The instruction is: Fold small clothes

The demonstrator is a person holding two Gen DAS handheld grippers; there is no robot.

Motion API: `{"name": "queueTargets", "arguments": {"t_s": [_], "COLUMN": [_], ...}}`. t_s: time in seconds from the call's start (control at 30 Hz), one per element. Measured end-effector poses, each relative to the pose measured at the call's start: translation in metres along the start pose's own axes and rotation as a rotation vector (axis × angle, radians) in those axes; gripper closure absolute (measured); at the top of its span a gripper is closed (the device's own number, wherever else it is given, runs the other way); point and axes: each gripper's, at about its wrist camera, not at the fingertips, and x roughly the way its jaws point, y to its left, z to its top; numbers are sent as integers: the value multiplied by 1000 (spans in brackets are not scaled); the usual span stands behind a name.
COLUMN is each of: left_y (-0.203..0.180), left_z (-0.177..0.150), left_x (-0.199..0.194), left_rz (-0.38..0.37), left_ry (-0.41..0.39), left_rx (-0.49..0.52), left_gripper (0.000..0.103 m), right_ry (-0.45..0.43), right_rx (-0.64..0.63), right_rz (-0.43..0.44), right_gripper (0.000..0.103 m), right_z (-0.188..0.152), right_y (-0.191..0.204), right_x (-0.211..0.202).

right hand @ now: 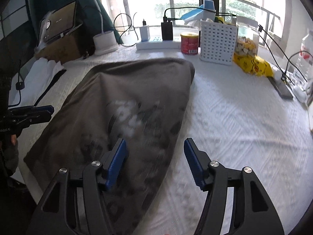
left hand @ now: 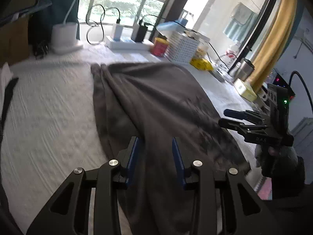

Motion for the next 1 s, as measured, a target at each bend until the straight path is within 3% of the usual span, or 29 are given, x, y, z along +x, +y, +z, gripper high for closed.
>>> {"name": "queueTargets", "arguments": {"t_s": [0.33,0.47,0.53,0.57,0.8,1.0], "left_y": [1,-8,-11,-12,-10,-13], "left_z": [-42,-51,-52,-53,-50,-52], "left_x": [-10,-8,-10,-10,-36,-34], "left_rz": [-115,-115,-114,-113,-95,-80], "left_ry": [77,85,84,86,27,46], "left_rx": [-69,-22,1,12,8,27], "left_gripper": [68,69,85,102,102,102], "right_ry": [54,65,70,72,69,52], "right_rx": [37,62,55,49,29,42], "right_rz": [-24,-19,-29,-34,-48,6], "right_gripper": [38,38,38,42,47,78], "right_z": [-53,-67,-74,-77,-95,-101], "right_y": [2,2,5,8,29,38], "right_x": [-19,-33,-38,-41,-53,-64]}}
